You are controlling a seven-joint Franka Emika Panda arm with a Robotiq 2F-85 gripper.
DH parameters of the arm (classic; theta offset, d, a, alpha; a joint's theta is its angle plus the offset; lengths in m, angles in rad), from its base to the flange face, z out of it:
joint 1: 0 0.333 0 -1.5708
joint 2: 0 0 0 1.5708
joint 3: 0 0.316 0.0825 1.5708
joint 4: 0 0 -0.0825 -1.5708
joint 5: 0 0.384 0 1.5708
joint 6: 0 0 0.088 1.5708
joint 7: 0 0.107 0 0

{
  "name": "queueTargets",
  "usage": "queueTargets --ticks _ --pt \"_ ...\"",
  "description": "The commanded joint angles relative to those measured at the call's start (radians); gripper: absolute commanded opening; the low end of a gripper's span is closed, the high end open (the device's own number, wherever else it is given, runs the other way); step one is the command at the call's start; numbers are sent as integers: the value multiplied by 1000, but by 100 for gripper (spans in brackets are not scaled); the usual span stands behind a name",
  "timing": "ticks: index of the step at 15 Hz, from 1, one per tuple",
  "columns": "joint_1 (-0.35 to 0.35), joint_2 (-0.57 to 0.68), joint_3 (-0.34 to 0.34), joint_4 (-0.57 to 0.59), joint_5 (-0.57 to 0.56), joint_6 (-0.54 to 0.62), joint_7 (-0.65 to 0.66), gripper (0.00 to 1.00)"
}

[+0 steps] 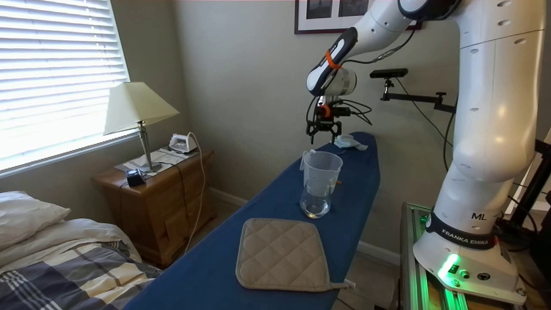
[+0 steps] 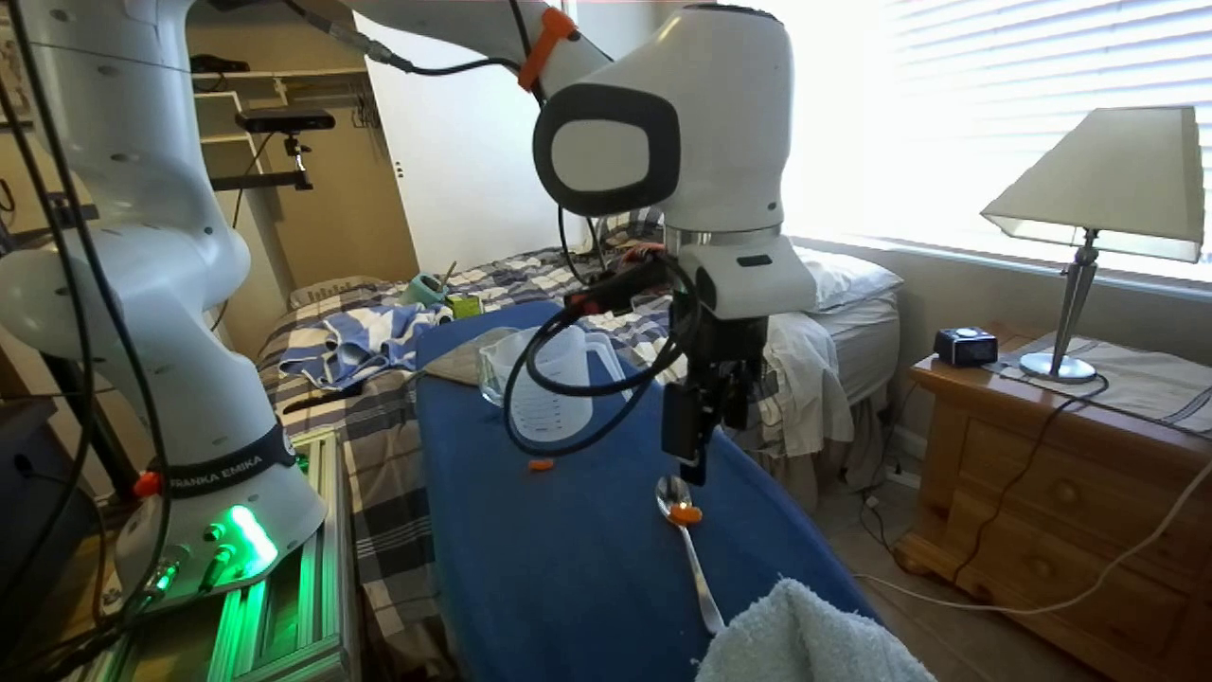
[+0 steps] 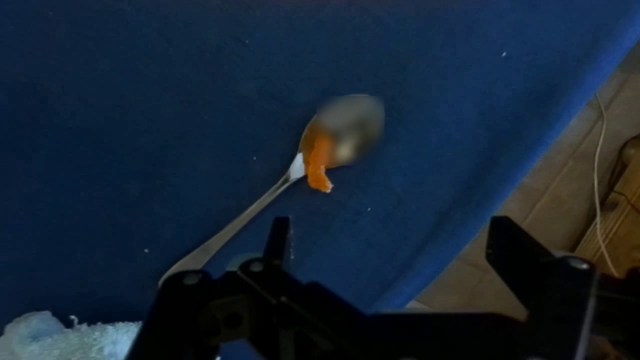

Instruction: Pick up one orange object from the table and put it on the silver spoon, pour the orange object into the clear measuring cup, put the silver spoon on the table

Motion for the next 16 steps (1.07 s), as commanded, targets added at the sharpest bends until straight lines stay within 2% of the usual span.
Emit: queueTargets --ticks 1,5,10,16 --pt "-15 -44 -36 -13 -21 -46 111 100" --pt "-44 -29 -69 -3 1 -103 171 100" --pt "-88 -4 -65 9 57 -148 121 100" --pt "-114 58 -42 22 160 -125 43 100"
